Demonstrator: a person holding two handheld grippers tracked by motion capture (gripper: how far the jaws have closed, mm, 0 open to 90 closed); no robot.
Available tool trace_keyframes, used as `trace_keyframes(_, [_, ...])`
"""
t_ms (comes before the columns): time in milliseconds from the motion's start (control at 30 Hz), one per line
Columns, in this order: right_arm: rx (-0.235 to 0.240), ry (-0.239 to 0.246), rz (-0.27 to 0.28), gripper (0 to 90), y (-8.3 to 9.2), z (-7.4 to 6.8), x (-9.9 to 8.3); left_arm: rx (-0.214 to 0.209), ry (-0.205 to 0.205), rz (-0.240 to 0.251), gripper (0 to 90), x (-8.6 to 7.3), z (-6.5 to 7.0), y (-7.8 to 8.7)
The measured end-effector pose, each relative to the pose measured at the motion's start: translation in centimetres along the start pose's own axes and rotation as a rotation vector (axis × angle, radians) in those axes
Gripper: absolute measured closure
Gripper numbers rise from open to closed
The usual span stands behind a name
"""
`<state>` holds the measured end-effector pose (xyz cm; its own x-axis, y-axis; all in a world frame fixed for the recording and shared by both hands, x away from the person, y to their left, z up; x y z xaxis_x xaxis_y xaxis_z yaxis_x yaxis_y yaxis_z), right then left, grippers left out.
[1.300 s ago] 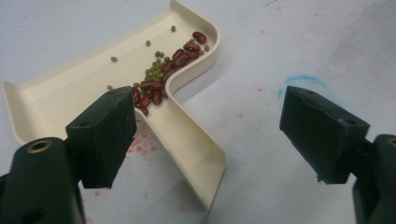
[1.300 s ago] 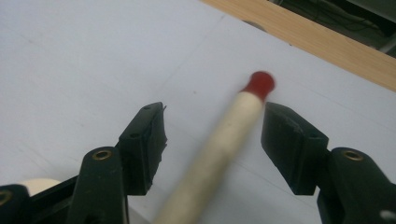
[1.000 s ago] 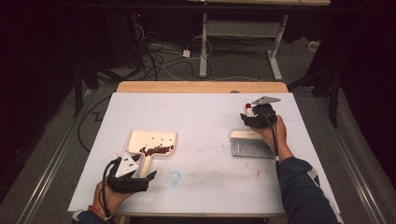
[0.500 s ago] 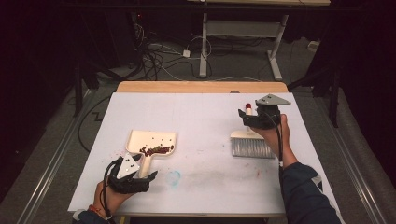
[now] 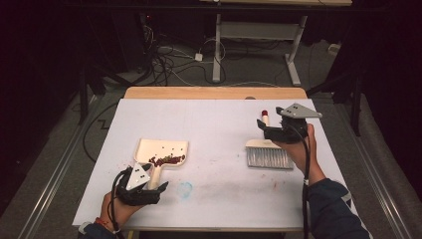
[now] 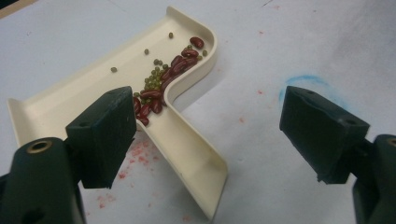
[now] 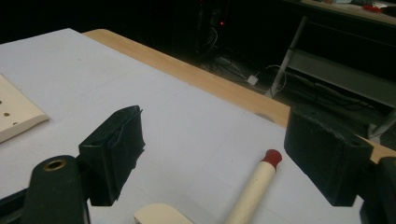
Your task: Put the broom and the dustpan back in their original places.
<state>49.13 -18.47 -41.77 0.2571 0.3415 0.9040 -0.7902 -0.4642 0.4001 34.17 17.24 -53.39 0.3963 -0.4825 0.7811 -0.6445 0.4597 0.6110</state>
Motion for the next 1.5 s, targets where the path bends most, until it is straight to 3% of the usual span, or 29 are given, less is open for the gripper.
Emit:
trace_keyframes(233, [0.012,0.001,0.026,18.4,1.3,-0.4,0.5,0.000,-0.007,0.001,18.4,0.0,0.1,0.0])
trace_keyframes(567, [0.025,0.043,0.054,17.6,2.6,-1.3,0.9,-0.002,-0.011,0.007,18.4,0.1,0.2,0.0])
trace_keyframes(1500, [0.050,0.143,0.104,17.0,6.5,-3.6,-0.3,0.013,-0.025,0.003,18.4,0.1,0.1,0.1])
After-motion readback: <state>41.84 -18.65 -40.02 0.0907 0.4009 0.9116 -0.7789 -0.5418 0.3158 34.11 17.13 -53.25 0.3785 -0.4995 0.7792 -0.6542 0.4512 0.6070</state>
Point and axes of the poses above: each handheld gripper's, and its own axes: y roughly backward along the jaws, x roughly out of its top, z roughly to its right, the point moved 9 cm from there along -y, roughly forward along the jaws, and after that the axes turned 1 degree about x, right-handed, at the moved point
